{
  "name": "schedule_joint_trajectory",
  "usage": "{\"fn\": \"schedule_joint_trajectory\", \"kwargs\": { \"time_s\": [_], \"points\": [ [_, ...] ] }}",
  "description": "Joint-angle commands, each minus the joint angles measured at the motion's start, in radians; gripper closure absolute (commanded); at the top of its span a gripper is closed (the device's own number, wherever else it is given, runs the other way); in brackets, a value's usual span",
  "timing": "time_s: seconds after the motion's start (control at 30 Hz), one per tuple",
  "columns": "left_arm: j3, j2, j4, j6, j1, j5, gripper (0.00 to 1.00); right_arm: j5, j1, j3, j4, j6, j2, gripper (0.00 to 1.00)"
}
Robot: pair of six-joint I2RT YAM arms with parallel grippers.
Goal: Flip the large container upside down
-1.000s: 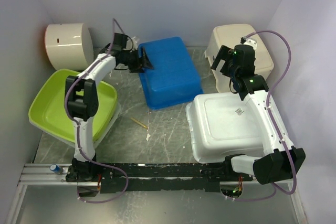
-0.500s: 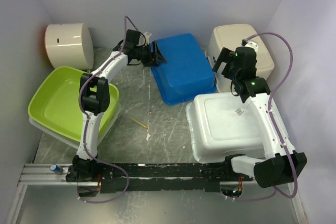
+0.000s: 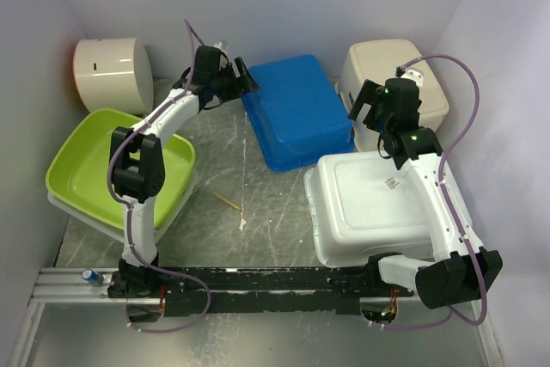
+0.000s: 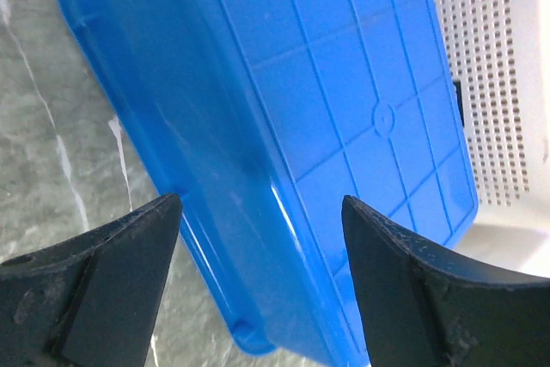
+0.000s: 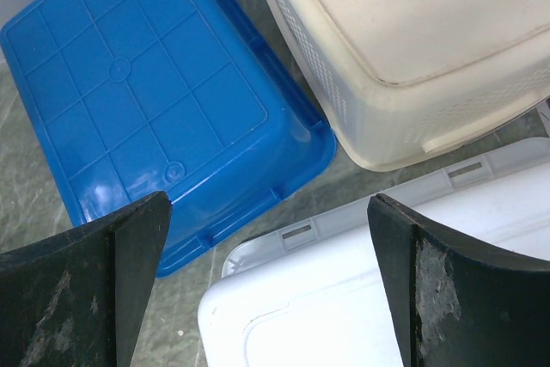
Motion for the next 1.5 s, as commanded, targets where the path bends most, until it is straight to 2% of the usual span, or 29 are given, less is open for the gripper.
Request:
{"fn": "schedule_joint_trajectory", "kwargs": {
  "time_s": [0.0,0.2,0.47,0.63,0.8,0.97,1.2,1.47],
  "points": [
    [0.049,0.067,0.099,-0.052,-0.002,-0.11,0.14,0.008,-0.005,-0.005,-0.002,-0.014,-0.011,0.0],
    [0.227,0.236,0.105,-0.025,-0.014,0.005,0.14,0.025,-0.006,0.001,-0.03,-0.023,-0.027,0.0],
    [0.334,0.323,0.185,0.015,-0.075,0.154,0.14,0.019,-0.006,-0.002,-0.043,-0.016,-0.037,0.0],
    [0.336,0.372,0.287,-0.035,-0.101,0.24,0.15,0.016,-0.006,0.004,-0.058,-0.014,-0.045,0.0],
    [0.342,0.392,0.31,-0.048,-0.134,0.24,0.15,0.026,-0.007,-0.006,-0.068,-0.011,-0.064,0.0],
    [0.389,0.409,0.257,-0.036,-0.14,0.207,0.15,0.017,-0.006,-0.008,-0.073,-0.007,-0.062,0.0],
    [0.387,0.312,0.119,0.075,-0.123,0.113,0.11,0.023,-0.007,-0.013,-0.069,-0.009,-0.07,0.0],
    [0.298,0.018,-0.104,0.257,-0.116,-0.037,0.09,-0.002,-0.007,-0.042,-0.018,0.0,-0.052,0.0]
  ]
}}
